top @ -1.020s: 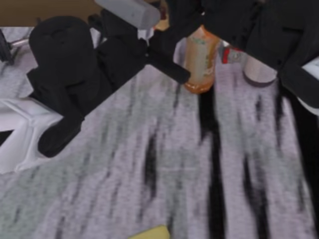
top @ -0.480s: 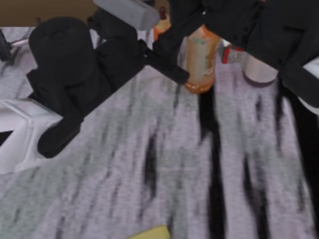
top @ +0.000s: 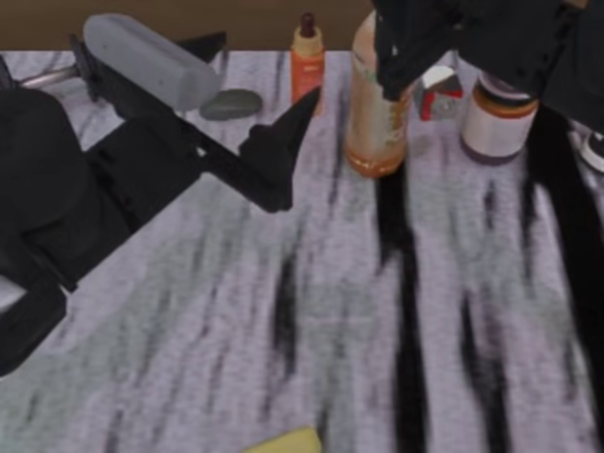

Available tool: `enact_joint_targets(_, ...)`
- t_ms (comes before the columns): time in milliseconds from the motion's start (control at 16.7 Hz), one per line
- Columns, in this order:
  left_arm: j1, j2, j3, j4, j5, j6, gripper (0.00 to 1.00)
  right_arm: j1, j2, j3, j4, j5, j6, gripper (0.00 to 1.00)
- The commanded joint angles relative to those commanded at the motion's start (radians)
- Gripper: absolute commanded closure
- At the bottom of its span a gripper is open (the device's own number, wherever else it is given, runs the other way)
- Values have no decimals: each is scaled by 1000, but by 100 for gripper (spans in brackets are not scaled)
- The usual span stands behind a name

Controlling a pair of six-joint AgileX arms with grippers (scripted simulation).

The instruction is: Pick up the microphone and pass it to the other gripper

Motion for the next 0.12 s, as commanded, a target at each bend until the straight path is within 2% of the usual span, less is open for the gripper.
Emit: enact_joint_targets(120,5,-22,-20,-4,4,0,0,-11,-9,-10,0,-13,-1,100)
